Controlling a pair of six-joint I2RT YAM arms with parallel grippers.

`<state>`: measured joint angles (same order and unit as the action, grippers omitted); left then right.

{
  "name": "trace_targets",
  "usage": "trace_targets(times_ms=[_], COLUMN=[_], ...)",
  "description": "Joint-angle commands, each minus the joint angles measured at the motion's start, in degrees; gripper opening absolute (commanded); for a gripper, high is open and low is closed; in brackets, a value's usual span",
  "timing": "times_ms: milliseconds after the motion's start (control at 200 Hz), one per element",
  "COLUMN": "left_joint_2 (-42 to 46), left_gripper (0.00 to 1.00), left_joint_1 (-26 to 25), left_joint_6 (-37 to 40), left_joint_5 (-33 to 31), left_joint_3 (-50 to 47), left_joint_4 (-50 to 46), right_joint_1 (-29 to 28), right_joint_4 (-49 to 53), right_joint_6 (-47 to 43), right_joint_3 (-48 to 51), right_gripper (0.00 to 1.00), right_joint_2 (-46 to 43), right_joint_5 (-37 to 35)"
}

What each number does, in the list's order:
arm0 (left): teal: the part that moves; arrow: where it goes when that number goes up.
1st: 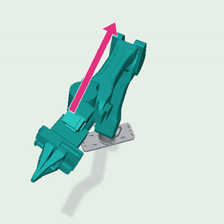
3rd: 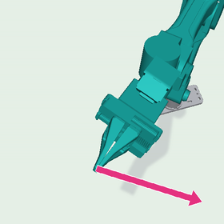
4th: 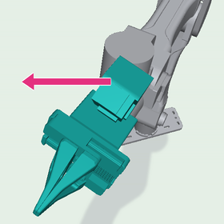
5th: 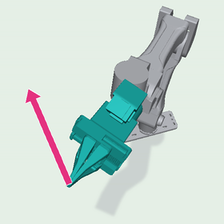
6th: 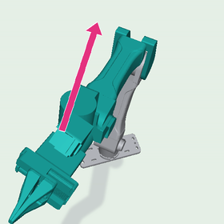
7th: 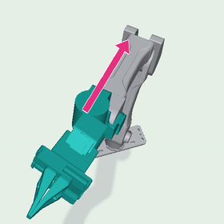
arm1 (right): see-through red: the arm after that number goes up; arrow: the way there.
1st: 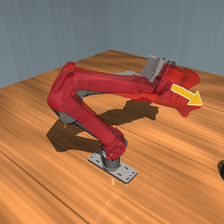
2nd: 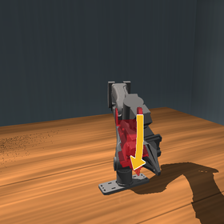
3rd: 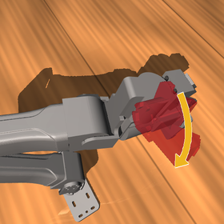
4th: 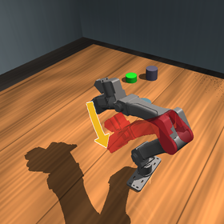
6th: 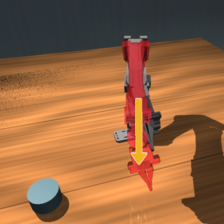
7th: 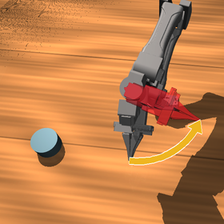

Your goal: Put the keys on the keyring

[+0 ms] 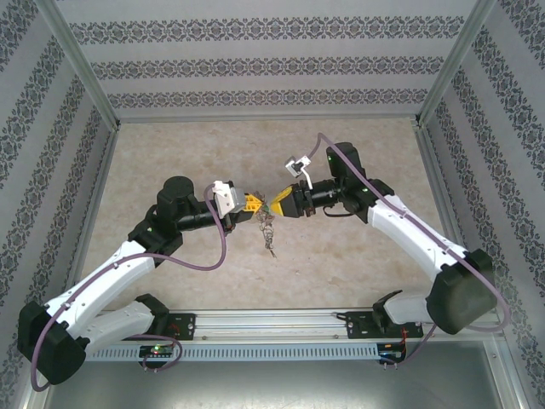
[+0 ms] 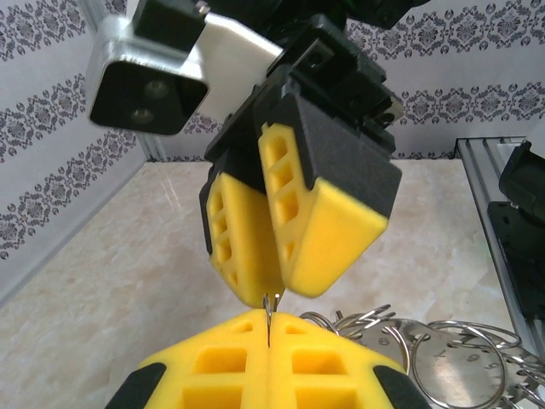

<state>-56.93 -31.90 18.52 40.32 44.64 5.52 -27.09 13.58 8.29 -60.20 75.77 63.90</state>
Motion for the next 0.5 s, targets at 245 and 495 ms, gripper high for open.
trace_targets(times_ms=[245, 495], left_joint_2=[1.21, 0.51], left_gripper=[0.0, 0.0], left_joint_1=[-0.84, -1.33], left_joint_6=[-2.87, -2.54], left_joint_5=[2.34, 2.66], left_joint_3=[0.93, 1.86], left_joint_4=[6.27, 5.86], right_joint_1=[-1.0, -3.97], right_joint_4=[-0.91, -3.51], right_joint_6=[-25.44, -31.78], right_joint_3=[5.6, 4.14], right_gripper=[0.35, 0.33], right_joint_2=[-12.7, -10.86], right_joint_5=[-15.03, -20.65])
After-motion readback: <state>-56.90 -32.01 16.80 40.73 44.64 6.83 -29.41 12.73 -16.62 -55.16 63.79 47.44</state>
